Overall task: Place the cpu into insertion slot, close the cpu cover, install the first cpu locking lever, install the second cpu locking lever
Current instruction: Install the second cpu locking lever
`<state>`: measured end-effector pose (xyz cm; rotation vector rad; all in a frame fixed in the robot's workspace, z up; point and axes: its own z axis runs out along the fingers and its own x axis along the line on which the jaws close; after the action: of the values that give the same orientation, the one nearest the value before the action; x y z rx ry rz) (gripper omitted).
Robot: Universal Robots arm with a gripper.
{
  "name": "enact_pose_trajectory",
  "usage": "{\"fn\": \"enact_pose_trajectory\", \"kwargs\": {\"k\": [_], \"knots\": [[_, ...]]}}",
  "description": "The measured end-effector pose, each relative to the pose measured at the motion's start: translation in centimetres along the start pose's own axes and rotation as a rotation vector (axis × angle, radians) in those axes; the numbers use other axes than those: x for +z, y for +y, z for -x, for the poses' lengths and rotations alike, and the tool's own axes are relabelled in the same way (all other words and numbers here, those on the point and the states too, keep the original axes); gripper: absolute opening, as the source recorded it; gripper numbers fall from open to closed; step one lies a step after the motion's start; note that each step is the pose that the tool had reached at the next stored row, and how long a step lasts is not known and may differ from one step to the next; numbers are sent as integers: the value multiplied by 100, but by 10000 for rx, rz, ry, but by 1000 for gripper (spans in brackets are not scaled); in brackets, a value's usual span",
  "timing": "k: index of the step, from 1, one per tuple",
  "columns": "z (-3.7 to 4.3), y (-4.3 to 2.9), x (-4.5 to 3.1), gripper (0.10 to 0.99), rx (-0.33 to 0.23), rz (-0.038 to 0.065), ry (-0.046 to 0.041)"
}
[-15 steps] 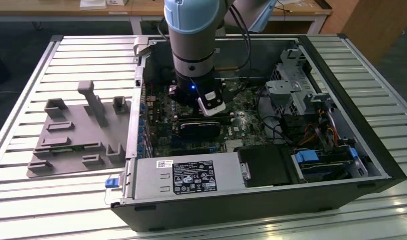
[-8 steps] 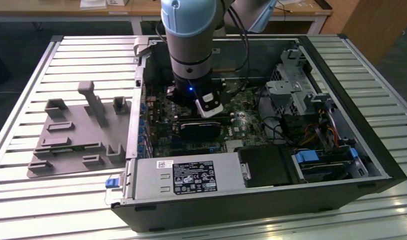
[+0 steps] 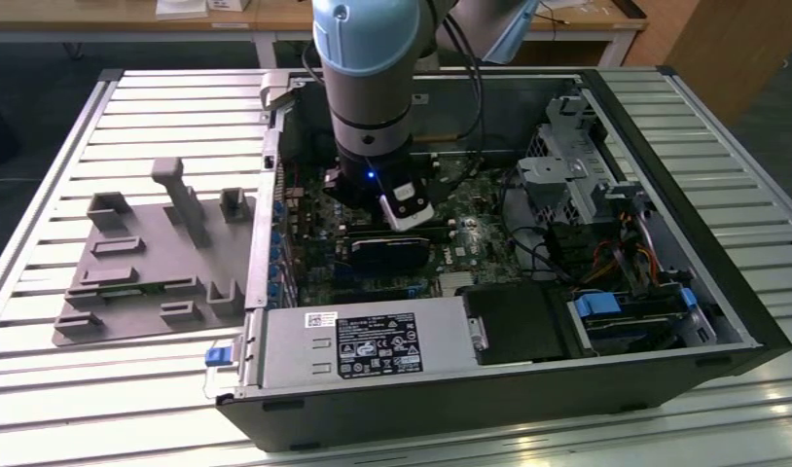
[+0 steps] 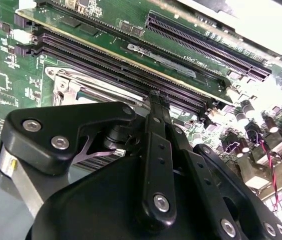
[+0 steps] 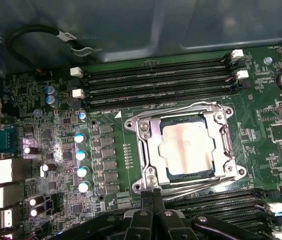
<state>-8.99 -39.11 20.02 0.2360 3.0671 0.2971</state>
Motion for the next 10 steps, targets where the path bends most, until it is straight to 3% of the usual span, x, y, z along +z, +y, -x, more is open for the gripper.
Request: {"fn": "enact_pose_trajectory", "kwargs": {"k": [3, 6, 10], "knots": [[-4, -3, 11, 102, 3, 58, 9], [-20, -7, 20, 102, 15, 217, 32], [-43, -12, 31, 102, 23, 343, 51]]}}
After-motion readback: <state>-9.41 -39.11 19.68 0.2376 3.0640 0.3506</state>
